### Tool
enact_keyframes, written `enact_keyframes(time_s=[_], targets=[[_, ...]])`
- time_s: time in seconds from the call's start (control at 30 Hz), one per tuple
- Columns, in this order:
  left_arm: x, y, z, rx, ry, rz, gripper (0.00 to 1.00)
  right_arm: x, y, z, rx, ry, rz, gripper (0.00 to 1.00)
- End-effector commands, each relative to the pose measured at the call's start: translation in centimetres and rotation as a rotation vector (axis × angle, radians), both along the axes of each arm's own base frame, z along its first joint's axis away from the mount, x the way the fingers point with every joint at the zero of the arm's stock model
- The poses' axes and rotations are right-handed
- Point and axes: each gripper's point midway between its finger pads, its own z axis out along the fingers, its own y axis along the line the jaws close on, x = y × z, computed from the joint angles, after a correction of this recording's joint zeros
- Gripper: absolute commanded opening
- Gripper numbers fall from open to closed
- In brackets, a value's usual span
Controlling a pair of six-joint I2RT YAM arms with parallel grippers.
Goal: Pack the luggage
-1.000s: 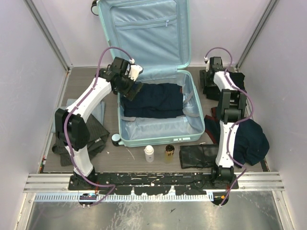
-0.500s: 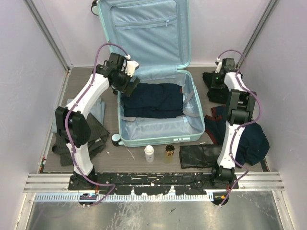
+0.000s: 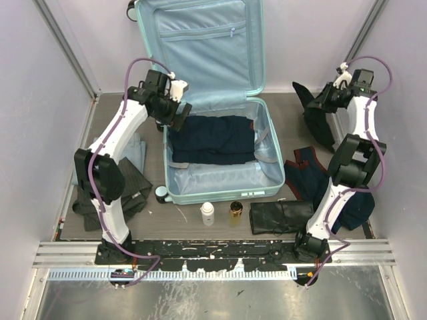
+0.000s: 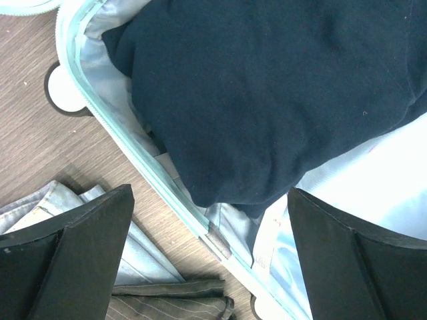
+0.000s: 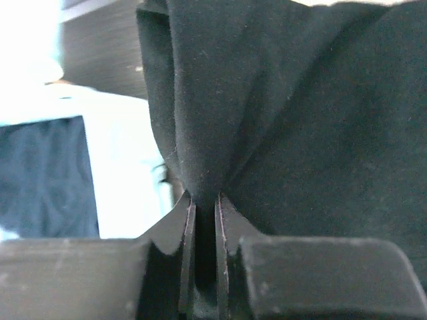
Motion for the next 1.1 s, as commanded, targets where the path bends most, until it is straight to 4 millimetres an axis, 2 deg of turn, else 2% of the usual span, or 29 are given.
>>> enact_keyframes(time_s=[0.0, 0.2, 0.3, 0.5, 0.63, 0.73, 0.97, 1.0, 1.07], targets=[[0.7, 0.5, 1.9, -0.069, -0.010, 0.040, 0.98, -2.4, 5.5, 9.9, 0.143, -0.174, 0.143, 0.01], [0.9, 1.4, 2.0, -0.115, 0.018, 0.087, 0.98, -6.0, 8.6, 12.5, 0.250, -0.179, 0.184, 0.01], [0.7, 1.6, 1.9, -0.120, 0.025, 0.095, 0.97, -8.4, 11.1, 13.3, 0.281, -0.177, 0.225, 0.01], [0.3, 1.9, 1.9, -0.125, 0.028, 0.101, 0.97, -13.1, 16.2, 13.5, 0.324, -0.154, 0.286, 0.01], [0.1, 1.7, 1.8, -0.132, 0.037, 0.104, 0.96, -15.1, 19.8, 13.3, 0.306, -0.154, 0.334, 0.01], [0.0, 1.7, 1.8, -0.136, 0.039, 0.107, 0.96, -16.1, 21.5, 12.3, 0.287, -0.140, 0.327, 0.01], [-0.6, 2.2, 1.8, -0.127, 0.042, 0.114, 0.96, -17.2, 24.5, 7.3, 0.297, -0.057, 0.281, 0.00], [-0.9, 2.5, 1.9, -0.121, 0.040, 0.118, 0.96, -17.4, 25.7, 6.3, 0.304, -0.047, 0.274, 0.01], [-1.0, 2.9, 1.9, -0.117, 0.039, 0.128, 0.96, -17.7, 27.2, 5.7, 0.306, -0.049, 0.279, 0.01]])
